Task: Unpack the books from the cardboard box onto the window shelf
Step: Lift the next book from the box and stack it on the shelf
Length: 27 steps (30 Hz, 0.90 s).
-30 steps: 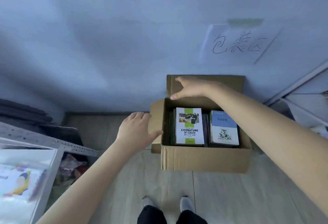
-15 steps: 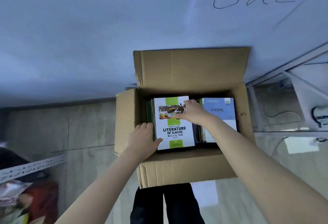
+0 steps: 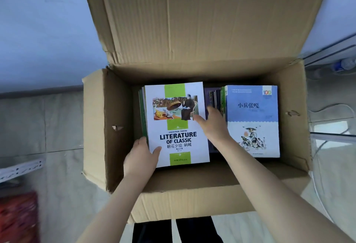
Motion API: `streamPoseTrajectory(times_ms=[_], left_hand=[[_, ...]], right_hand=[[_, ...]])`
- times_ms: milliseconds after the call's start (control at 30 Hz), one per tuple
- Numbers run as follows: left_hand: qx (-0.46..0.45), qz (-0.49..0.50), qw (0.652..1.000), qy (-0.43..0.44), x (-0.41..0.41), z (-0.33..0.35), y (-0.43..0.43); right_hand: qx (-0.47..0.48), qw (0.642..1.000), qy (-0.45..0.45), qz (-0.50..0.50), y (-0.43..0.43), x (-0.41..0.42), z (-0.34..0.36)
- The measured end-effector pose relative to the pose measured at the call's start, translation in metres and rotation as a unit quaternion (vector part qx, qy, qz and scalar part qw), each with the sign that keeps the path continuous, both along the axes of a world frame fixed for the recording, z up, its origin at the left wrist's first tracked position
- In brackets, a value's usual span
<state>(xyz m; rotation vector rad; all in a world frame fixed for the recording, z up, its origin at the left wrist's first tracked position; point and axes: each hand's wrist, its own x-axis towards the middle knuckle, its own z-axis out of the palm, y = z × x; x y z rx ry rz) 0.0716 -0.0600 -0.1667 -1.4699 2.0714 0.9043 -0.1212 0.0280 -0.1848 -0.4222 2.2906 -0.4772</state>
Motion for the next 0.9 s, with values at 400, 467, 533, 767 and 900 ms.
streamPoseTrajectory(times_ms=[400,467,533,767,900], left_hand=[[0.116,0.35,0.921,0.123,-0.003,-0.009,-0.002],[0.155,0.389,0.897,0.141,-0.005,-0.007,-0.002],[0.177,0.398,0.886,0.156,-0.006,-0.006,0.0],[0.24,0.397,0.862,0.202,-0.006,0.007,0.012],[0.288,0.372,0.852,0.229,0.0,0.028,0.011]], right_hand=[[-0.034,0.998,-0.023,-0.038,-0.002,-0.008,-0.009],[-0.038,0.998,-0.034,-0.046,-0.002,-0.01,-0.01],[-0.044,0.996,-0.047,-0.062,-0.001,-0.013,-0.011],[-0.045,0.991,-0.108,-0.065,0.003,-0.026,-0.008],[-0.054,0.981,-0.166,-0.084,0.007,-0.03,0.007]])
